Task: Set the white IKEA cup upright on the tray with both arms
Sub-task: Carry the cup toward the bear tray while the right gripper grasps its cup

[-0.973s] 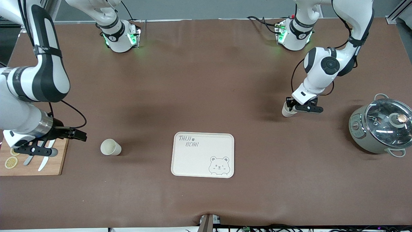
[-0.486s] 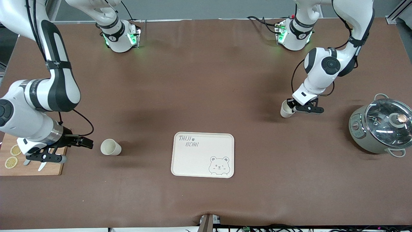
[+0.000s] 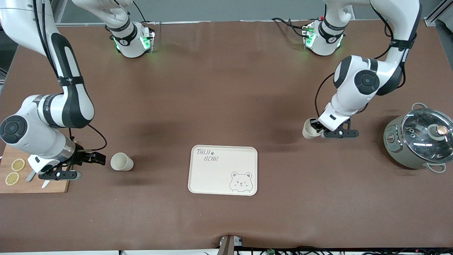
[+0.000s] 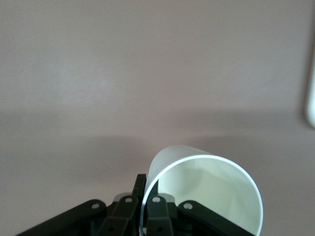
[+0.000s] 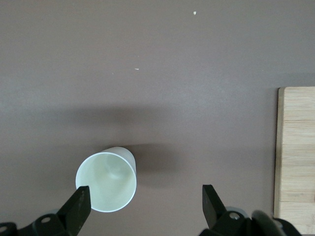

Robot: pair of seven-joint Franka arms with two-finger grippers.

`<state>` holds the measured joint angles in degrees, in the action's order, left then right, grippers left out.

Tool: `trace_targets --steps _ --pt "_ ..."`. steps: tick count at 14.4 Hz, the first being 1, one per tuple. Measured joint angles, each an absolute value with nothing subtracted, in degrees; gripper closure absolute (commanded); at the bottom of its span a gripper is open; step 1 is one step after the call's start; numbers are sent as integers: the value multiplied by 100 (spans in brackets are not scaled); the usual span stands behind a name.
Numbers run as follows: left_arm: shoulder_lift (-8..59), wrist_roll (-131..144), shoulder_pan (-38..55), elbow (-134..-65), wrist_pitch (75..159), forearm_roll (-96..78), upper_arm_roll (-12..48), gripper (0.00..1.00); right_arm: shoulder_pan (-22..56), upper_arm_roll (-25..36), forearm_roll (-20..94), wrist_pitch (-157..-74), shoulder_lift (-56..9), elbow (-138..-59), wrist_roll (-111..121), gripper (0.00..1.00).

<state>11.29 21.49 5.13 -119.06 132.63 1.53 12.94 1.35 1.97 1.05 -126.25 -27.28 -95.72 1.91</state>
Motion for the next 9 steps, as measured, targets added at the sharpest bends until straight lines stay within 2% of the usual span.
trace_targets --steps 2,4,6,9 --pt "1507 2696 556 -11065 12711 163 1582 100 136 195 105 -12656 -2803 -9580 314 0" --pt "1961 3120 650 -10447 12545 281 1739 100 141 190 105 -12713 -2897 -9582 450 0" --pt "2423 3522 864 -9926 12365 545 1789 100 144 187 105 -12724 -2968 -9583 598 0" --pt "3243 4240 1506 -8789 11605 900 1768 100 144 187 105 -12726 -3053 -9583 728 0"
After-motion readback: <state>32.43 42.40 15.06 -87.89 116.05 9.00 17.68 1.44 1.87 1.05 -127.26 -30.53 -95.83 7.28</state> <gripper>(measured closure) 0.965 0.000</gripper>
